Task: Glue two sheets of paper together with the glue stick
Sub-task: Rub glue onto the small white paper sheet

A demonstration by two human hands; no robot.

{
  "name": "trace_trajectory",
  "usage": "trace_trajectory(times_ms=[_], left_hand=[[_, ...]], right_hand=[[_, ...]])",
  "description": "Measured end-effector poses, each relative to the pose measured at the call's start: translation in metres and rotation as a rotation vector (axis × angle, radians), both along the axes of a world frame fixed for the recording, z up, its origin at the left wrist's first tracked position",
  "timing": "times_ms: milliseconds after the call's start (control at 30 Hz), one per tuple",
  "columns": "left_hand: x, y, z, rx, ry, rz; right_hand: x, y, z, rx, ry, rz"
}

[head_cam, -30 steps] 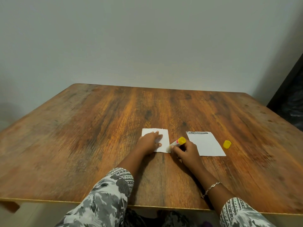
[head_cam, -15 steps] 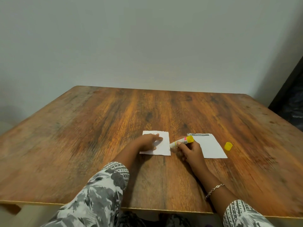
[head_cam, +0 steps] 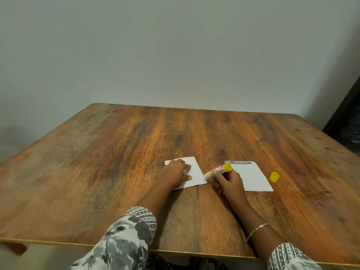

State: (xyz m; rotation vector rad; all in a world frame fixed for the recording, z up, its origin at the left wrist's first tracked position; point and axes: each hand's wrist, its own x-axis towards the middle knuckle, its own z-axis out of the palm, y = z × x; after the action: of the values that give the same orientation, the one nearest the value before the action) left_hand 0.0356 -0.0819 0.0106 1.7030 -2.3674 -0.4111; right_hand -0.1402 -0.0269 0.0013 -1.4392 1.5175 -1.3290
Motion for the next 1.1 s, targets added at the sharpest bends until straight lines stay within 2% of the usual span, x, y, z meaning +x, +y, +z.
trace_trajectory(times_ms=[233,433,733,1100], left_hand=[[-0.010,0.013,0.000,-0.113,0.009,0.184],[-0.019,0.021,-0.001,-0.213,-0.108,0.251],[-0.037,0.025,0.012,-0.163,-0.171,0.341],[-0.029,0.025,0.013,-0.102,-0.226,0.282]], right_hand=[[0.001,-0.001,-0.001,0.001,-0.001,-0.006],[-0.001,-0.004,-0.005,-0.012,0.008,-0.020],[0.003,-0.013,-0.003,-0.046,0.005,-0.011],[0.004,-0.037,-0.010,-0.039,0.115,-0.031]])
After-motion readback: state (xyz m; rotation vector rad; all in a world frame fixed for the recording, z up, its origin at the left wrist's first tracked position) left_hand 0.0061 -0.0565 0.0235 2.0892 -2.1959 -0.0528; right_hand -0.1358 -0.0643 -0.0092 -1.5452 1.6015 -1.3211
